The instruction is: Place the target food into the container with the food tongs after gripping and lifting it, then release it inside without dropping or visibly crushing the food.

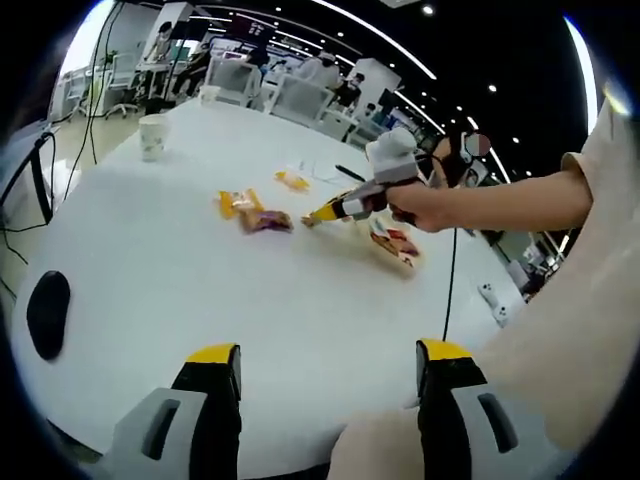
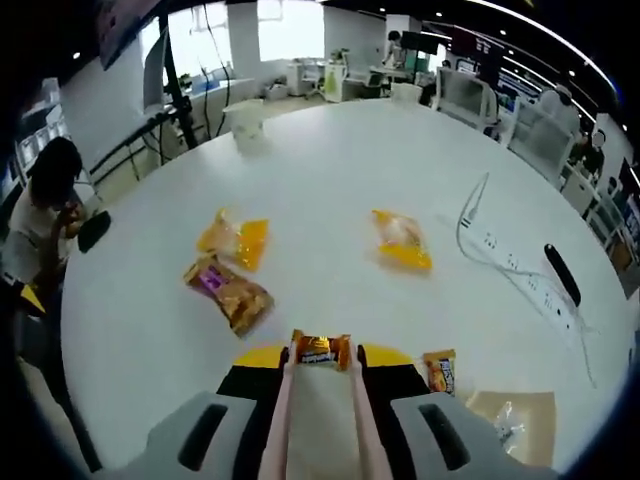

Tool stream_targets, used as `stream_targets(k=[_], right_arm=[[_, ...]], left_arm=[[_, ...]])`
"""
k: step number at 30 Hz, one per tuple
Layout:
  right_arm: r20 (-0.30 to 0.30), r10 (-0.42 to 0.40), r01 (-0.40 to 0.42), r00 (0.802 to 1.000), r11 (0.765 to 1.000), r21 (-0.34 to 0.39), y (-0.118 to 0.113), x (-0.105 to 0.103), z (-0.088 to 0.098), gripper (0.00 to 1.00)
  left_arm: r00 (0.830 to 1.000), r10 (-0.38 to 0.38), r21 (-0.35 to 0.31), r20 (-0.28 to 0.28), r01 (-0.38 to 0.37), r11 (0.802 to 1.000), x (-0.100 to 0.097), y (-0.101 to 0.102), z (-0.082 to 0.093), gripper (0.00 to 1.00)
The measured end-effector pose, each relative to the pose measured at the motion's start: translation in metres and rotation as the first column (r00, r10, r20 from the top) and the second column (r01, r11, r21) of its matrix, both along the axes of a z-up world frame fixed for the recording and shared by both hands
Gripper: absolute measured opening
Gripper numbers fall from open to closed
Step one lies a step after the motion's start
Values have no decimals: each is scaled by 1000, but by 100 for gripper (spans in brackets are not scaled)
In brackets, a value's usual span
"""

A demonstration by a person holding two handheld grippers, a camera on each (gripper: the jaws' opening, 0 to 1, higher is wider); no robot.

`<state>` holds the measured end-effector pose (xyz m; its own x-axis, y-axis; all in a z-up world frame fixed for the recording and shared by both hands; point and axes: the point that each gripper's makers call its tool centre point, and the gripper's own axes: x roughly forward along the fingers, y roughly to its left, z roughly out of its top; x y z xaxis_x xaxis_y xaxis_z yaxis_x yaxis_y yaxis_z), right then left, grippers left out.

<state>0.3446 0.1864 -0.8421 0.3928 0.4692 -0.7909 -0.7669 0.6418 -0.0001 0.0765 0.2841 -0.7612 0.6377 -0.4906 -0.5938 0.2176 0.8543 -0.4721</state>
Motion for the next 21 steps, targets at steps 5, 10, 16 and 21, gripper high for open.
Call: stream_targets(k=[5, 10, 16, 21], right_arm=[[-47, -15, 17, 999, 999, 30, 3, -5, -2, 25], [-58, -22, 24, 998, 999, 33, 2, -7, -3, 21], [-74, -42, 45, 996, 998, 43, -1, -10, -2, 20], [-89, -61, 68, 994, 995, 67, -5, -14, 0, 21]], left_arm=[[1000, 2, 0, 1, -2, 1000, -1, -1, 0, 70], [1000, 8, 2, 4, -8, 1000, -1, 1, 1, 70], [1000, 11, 4, 11, -11, 1000, -1, 2, 3, 71], [1000, 15, 1, 9, -15, 1000, -1, 2, 3, 71]])
